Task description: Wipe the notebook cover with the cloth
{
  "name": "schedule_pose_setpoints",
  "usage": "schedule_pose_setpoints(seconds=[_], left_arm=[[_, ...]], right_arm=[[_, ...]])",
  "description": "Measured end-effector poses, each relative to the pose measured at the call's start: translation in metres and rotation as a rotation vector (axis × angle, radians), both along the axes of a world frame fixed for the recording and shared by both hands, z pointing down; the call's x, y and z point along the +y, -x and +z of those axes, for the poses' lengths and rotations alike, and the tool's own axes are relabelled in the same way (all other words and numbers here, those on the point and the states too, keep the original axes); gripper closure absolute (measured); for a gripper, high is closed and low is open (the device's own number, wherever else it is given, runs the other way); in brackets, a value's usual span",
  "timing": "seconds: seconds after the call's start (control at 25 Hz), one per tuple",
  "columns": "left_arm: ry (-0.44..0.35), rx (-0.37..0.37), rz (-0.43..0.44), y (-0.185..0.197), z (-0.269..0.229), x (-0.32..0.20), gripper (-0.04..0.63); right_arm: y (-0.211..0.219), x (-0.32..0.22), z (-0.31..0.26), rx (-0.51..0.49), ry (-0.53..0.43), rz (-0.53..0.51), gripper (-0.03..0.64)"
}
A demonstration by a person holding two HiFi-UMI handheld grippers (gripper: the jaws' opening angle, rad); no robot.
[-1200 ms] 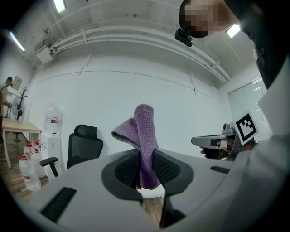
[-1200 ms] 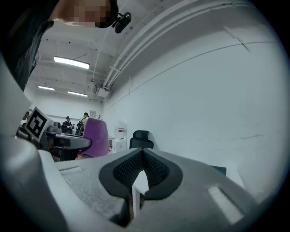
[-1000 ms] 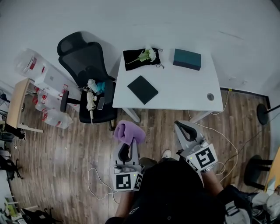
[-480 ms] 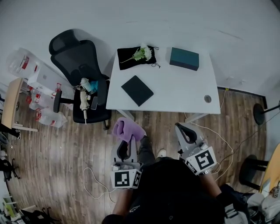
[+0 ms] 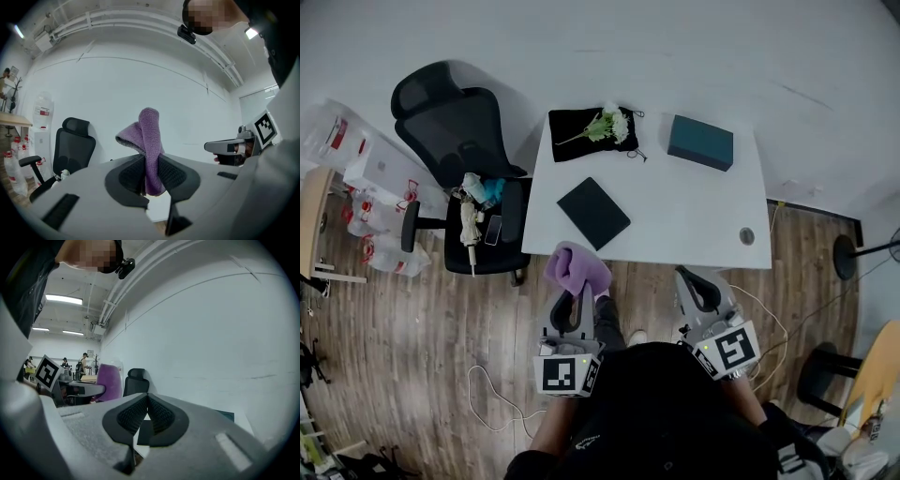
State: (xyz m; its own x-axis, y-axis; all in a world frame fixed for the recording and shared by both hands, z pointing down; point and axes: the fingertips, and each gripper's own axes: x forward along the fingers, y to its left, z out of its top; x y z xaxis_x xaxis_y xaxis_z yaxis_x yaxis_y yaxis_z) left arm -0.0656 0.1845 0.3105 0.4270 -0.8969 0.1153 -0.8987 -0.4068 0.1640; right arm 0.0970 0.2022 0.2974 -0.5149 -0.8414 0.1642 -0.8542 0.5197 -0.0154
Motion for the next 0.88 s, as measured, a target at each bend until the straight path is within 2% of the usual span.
schedule_pose_setpoints(seconds=[0.44,0.72,0.88], left_arm=[[-0.003,0.034,0.077,0.015,-0.003,-0.105,0.525],[-0.001,0.029,0.08,0.044,0.006,-0.157,0.525],[0.038,0.033,0.075,0.057,0.022,-0.172,0.526]], right_arm=[[0.029,-0.094,-0.01,0.028,-0.001,0.032,0.612],[0.059,-0.146,-0.006,0.024,0.0,0.037,0.612],[0.084,-0.162,-0.008,0.024,0.001,-0.001,0.612]])
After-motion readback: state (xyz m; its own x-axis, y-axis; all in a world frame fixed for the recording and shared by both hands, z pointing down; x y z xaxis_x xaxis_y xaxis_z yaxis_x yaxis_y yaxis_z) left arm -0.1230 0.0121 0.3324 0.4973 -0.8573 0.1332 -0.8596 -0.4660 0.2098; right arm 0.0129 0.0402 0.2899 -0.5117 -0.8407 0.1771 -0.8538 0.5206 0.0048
